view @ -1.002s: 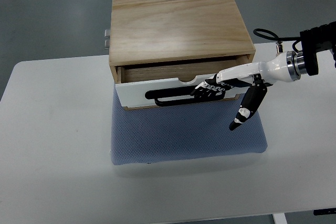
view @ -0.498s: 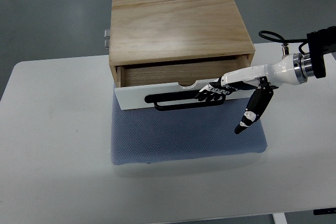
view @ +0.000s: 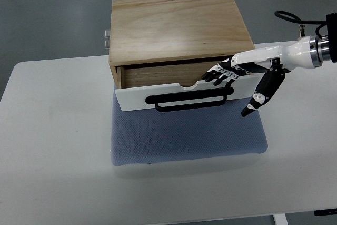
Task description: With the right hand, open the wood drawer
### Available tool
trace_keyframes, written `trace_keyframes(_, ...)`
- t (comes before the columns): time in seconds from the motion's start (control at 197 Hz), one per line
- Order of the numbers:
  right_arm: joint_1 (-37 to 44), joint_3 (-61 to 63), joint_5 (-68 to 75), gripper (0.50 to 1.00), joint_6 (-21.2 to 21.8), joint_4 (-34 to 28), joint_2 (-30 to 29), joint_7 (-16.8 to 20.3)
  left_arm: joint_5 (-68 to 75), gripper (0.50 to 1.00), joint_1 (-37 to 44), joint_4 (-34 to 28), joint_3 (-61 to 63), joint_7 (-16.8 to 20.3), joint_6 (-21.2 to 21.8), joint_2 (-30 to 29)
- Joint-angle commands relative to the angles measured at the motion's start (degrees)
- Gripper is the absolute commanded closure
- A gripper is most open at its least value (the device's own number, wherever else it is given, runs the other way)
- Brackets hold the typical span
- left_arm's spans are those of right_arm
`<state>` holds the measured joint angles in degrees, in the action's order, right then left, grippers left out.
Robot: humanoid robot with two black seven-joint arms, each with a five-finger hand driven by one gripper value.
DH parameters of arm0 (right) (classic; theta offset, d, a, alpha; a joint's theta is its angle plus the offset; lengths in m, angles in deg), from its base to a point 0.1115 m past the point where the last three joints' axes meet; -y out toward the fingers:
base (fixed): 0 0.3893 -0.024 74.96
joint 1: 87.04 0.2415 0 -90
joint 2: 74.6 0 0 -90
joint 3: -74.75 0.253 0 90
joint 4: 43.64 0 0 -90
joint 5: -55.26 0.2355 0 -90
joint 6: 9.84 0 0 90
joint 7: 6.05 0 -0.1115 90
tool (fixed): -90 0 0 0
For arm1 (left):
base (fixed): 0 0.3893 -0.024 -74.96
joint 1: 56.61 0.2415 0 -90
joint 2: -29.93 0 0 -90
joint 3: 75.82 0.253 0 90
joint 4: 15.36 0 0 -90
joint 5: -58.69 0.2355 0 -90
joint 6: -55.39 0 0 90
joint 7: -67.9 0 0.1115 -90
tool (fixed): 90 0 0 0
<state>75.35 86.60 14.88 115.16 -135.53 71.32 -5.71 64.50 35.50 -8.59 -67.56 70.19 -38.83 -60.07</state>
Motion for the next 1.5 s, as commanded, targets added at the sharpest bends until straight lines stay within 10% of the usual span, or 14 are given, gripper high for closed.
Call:
trace_keyframes(0.0,1.34,0.11,2.40,0.556,0.00,0.04,1.12,0.00,0.00,0.500,0.00,0.00,0.00,0.00,0.00,0.00)
trace_keyframes(0.381,7.15,0.28,8.65,0.556,0.00,7.78,2.70,-0.09,0.00,0.500,0.00,0.00,0.00,0.00,0.00,0.00)
trace_keyframes(0.915,-8.59,19.36,32.91,0.558,0.00,45.13,-13.29,-4.83,0.00,0.500,0.00,0.00,0.00,0.00,0.00,0.00)
trace_keyframes(1.24,-17.28,28.85,41.69,0.558,-16.54,58.75,-24.28,-9.67,0.00,0.500,0.00,0.00,0.00,0.00,0.00,0.00)
trace_keyframes(1.495,-24.67,29.64,43.89,0.558,-17.25,59.81,-31.05,-9.49,0.00,0.500,0.00,0.00,0.00,0.00,0.00,0.00)
